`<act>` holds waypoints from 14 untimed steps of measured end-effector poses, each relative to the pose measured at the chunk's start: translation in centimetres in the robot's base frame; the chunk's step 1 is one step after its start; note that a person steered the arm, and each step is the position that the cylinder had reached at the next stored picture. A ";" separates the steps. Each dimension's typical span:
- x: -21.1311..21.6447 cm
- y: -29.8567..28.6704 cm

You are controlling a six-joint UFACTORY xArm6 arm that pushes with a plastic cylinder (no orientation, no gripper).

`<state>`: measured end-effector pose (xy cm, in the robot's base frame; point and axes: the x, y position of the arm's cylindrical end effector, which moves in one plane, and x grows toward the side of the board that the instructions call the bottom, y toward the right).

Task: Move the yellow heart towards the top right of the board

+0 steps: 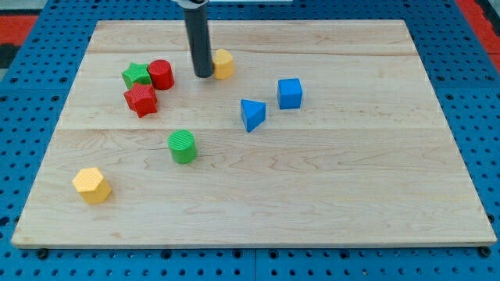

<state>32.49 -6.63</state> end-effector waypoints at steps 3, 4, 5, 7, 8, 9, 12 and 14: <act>-6.3 8.1; -7.6 12.1; -9.1 14.4; -10.8 16.1; -12.1 14.1; -13.3 15.5; -13.4 24.8; -13.4 23.8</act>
<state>19.13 17.13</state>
